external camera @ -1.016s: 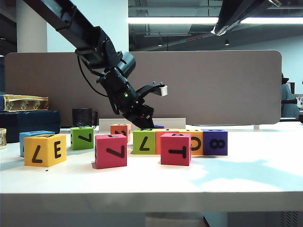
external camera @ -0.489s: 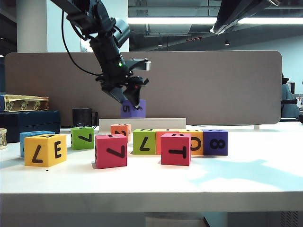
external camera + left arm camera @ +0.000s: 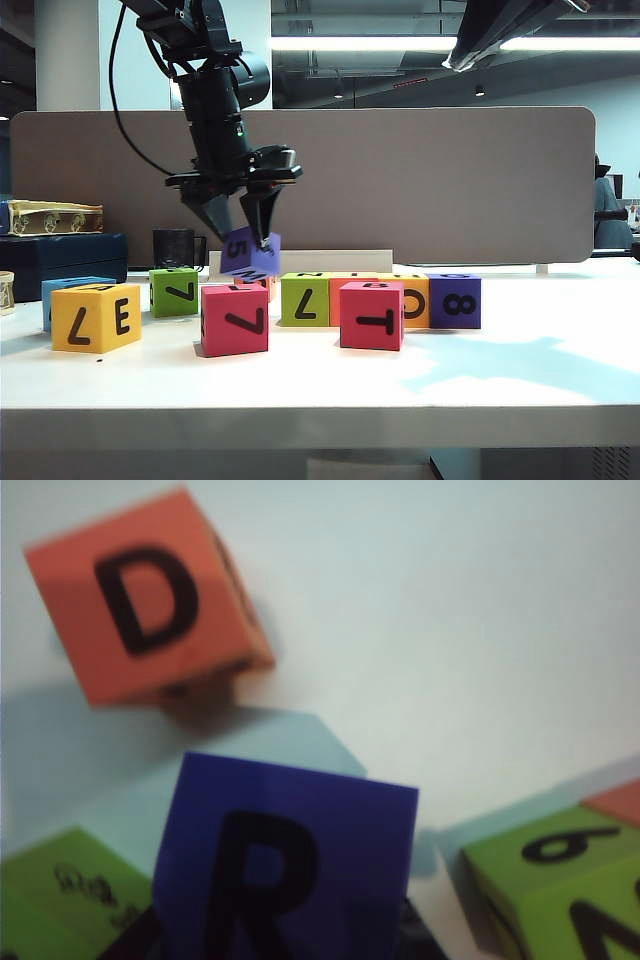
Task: Select the appropriate blocks from the scattered letter blocks on the table and arrange them in a row to spell out "LEARNING".
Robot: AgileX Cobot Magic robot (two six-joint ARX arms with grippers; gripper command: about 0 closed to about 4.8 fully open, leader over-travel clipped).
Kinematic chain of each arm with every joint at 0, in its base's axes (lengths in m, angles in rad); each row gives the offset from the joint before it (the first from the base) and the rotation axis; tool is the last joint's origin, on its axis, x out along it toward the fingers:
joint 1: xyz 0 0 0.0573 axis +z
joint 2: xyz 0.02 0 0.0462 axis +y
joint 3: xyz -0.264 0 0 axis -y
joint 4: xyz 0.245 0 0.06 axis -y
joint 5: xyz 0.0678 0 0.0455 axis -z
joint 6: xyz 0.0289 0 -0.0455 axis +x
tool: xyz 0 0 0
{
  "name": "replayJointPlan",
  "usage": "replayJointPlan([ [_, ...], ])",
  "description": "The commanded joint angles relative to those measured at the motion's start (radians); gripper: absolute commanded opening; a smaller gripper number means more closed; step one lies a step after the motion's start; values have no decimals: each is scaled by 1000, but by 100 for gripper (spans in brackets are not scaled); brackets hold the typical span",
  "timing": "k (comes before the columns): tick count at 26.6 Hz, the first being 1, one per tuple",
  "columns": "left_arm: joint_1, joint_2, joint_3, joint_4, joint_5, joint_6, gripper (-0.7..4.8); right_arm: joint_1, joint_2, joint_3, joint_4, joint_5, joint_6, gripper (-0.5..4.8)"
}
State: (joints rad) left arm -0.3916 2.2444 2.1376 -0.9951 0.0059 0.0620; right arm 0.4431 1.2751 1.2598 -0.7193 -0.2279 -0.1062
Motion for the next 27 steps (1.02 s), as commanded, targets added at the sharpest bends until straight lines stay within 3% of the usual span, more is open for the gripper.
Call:
replayJointPlan([
  [1, 0, -6, 3, -89, -11, -48, 209, 1, -3, 4, 17, -3, -2, -1],
  [12, -23, -5, -17, -128, 18, -150, 209, 1, -3, 4, 21, -3, -2, -1],
  [21, -32, -5, -126, -63, 17, -185, 209, 1, -3, 4, 20, -12, -2, -1],
  [27, -38, -5, -130, -106, 74, -193, 214, 1, -3, 4, 21, -18, -2, -1],
])
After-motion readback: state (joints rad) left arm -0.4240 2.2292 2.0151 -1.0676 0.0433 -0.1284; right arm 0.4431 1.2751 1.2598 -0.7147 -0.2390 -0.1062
